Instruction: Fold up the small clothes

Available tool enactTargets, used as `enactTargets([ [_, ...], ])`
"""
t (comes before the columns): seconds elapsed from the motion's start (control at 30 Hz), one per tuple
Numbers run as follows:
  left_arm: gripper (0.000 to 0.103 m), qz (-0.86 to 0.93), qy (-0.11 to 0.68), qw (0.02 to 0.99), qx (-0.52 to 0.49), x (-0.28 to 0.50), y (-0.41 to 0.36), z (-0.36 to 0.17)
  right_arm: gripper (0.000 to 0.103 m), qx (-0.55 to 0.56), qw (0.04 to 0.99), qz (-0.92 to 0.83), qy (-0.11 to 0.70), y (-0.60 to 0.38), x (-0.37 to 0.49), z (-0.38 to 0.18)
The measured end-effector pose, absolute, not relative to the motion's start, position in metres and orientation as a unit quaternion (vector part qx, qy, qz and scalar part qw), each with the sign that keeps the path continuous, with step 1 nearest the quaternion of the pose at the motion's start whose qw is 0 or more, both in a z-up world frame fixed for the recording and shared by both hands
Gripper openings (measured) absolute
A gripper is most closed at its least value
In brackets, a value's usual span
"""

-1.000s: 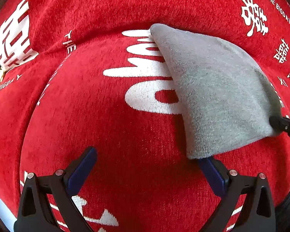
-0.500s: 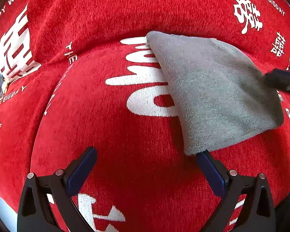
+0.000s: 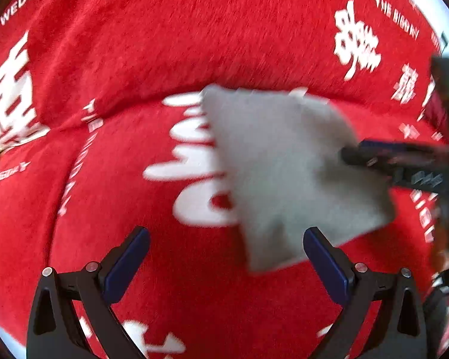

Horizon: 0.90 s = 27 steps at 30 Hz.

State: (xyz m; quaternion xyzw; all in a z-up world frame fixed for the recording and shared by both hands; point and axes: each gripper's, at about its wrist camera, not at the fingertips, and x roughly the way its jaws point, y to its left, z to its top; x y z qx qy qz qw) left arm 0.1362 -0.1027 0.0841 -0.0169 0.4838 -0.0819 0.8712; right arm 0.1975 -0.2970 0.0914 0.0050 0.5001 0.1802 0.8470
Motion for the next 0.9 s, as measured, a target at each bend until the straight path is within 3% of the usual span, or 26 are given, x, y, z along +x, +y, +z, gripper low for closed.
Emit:
enactTargets([
  [0.27,0.103,-0.085,0.577,0.808,-0.087,0.215,-0.102,0.027,0.067,-0.01,0.837,0.171,0.52,-0.302,0.236,0.062],
  [0.37,0.103,-0.098,0.572,0.809,-0.095,0.22,-0.096,0.038,0.068,-0.019,0.849,0.156,0.505,-0.311,0.232,0.078],
  [0.5,0.103,-0.098,0.543,0.826,-0.119,0.237,-0.084,0.061,0.081,-0.004,0.858,0.132,0.496,-0.342,0.24,0.086],
  [0.7,0.103,-0.118,0.581,0.787,-0.167,0.28,-0.088,0.04,0.081,0.125,0.828,0.137,0.529,-0.393,0.262,0.062],
  [0.9,0.103,-0.134,0.611,0.76,-0.175,0.289,-0.119,0.011,0.081,0.196,0.784,0.175,0.562,-0.381,0.274,0.026],
])
